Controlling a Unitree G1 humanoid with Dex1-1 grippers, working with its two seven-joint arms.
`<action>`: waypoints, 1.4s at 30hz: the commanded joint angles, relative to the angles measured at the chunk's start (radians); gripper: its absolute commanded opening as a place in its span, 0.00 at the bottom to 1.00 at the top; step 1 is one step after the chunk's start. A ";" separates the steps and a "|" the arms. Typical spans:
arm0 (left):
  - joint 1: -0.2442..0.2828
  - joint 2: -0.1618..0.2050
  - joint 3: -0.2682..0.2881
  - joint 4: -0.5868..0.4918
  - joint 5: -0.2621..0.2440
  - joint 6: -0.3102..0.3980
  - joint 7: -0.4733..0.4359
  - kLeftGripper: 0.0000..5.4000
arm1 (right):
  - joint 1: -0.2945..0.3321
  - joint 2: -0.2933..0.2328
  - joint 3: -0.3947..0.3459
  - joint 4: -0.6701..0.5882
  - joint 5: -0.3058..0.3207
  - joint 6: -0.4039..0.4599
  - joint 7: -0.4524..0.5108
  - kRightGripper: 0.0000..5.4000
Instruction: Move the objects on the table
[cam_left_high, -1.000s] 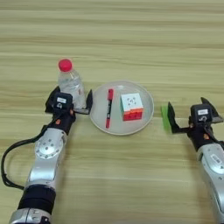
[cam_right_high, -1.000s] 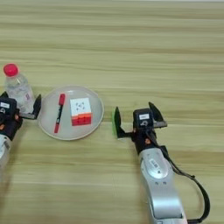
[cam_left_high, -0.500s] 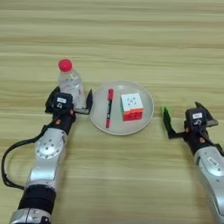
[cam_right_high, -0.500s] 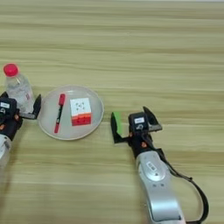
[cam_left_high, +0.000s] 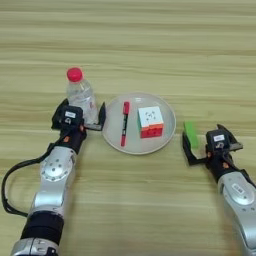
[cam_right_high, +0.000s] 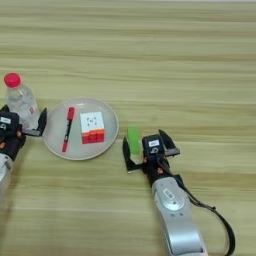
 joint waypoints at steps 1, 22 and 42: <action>0.006 0.000 -0.001 0.000 0.006 0.015 0.004 0.99 | -0.003 0.000 -0.002 0.027 0.003 0.005 0.003 1.00; 0.008 0.001 -0.002 -0.006 0.007 0.015 0.004 0.99 | -0.026 0.031 -0.045 0.083 0.115 0.066 0.042 1.00; 0.010 -0.001 -0.003 -0.010 0.009 0.015 0.009 1.00 | -0.022 0.053 -0.060 0.096 0.173 0.160 0.067 0.83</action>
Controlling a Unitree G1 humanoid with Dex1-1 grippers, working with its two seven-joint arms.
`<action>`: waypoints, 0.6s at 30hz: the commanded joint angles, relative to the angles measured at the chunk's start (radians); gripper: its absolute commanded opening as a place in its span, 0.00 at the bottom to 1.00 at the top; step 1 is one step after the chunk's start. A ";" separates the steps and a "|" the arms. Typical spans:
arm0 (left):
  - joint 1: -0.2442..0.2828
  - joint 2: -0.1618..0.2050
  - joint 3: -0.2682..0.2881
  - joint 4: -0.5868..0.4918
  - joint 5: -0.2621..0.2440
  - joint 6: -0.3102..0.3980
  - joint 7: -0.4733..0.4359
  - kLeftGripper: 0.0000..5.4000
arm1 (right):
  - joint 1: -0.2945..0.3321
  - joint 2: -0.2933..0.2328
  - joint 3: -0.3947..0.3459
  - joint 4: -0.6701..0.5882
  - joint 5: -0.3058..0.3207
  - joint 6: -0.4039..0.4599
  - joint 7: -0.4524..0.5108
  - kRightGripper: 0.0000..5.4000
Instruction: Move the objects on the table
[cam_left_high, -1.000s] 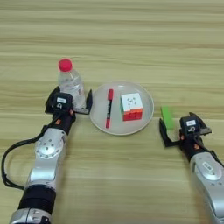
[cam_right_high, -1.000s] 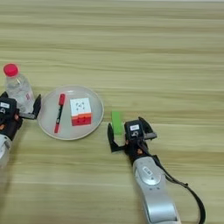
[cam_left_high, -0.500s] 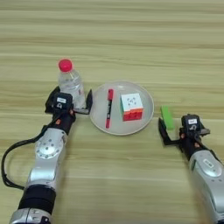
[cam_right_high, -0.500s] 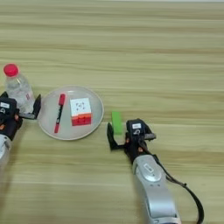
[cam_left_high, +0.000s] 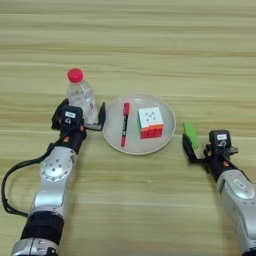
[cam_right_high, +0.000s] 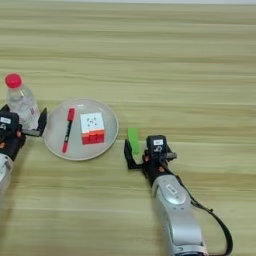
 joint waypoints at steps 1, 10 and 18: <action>0.010 -0.001 -0.003 -0.010 0.009 0.015 0.007 1.00 | 0.027 0.009 0.002 0.030 0.015 0.052 0.002 0.82; 0.009 -0.001 -0.002 -0.012 0.008 0.016 0.008 1.00 | 0.030 0.010 0.004 0.024 0.015 0.064 0.001 0.63; 0.009 -0.003 -0.004 -0.015 0.009 0.016 0.010 1.00 | 0.029 0.005 0.003 0.026 0.007 0.062 -0.002 0.45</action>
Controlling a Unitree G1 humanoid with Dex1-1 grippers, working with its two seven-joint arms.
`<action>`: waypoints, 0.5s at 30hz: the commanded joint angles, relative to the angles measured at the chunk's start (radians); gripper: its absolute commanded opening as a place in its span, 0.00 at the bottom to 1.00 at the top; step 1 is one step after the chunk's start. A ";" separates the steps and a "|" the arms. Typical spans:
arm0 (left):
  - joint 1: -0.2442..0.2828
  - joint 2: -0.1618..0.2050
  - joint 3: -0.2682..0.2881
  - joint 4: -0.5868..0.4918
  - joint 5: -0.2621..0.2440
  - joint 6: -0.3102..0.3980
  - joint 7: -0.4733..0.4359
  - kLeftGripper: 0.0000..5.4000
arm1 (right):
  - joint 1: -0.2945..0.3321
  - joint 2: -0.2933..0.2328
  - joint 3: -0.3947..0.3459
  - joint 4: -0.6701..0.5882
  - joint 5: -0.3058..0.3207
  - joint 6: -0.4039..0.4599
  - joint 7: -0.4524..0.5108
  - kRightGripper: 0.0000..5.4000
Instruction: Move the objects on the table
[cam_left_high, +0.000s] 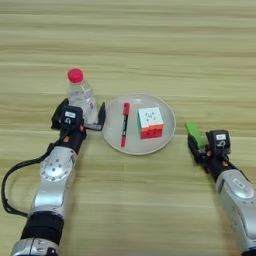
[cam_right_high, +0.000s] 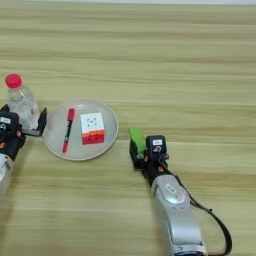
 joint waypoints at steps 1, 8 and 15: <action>0.008 -0.003 -0.004 -0.013 0.009 0.016 0.008 1.00 | 0.030 0.001 0.001 0.030 0.004 0.045 -0.002 0.42; 0.003 -0.006 -0.007 -0.007 0.013 0.015 0.011 1.00 | 0.030 -0.014 -0.007 0.014 -0.005 0.044 -0.009 0.28; -0.001 -0.012 -0.013 -0.002 0.016 0.015 0.019 1.00 | 0.049 -0.042 -0.044 -0.053 -0.004 0.072 -0.020 0.26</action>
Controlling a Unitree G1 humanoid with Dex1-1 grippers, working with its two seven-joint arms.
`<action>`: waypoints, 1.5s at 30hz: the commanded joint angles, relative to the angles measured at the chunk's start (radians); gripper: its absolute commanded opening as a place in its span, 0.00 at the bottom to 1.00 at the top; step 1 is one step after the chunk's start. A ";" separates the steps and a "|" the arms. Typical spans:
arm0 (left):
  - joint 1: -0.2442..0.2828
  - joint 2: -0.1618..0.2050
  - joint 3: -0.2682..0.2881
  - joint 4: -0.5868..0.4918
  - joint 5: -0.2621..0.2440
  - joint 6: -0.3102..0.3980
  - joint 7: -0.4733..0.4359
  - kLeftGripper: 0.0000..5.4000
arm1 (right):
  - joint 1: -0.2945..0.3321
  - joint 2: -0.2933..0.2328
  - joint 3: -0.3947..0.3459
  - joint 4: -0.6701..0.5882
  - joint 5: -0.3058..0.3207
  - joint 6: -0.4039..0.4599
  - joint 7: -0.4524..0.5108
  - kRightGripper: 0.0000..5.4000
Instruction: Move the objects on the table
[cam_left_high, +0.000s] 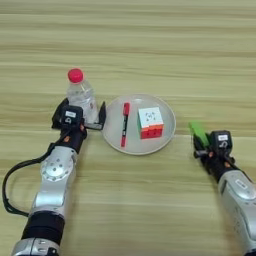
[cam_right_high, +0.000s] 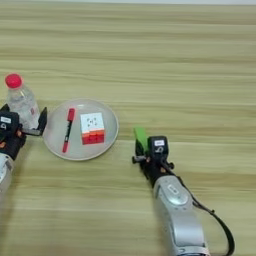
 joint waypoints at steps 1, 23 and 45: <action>0.000 -0.008 -0.009 0.002 0.015 0.015 0.010 1.00 | 0.038 -0.020 -0.028 -0.027 0.000 0.050 -0.015 0.26; 0.011 -0.011 -0.030 -0.022 0.019 0.025 0.029 1.00 | 0.206 -0.065 -0.072 -0.173 -0.020 0.104 -0.034 0.26; 0.013 -0.010 -0.031 -0.028 0.019 0.031 0.032 1.00 | 0.199 -0.063 -0.064 -0.141 -0.054 0.031 -0.052 0.51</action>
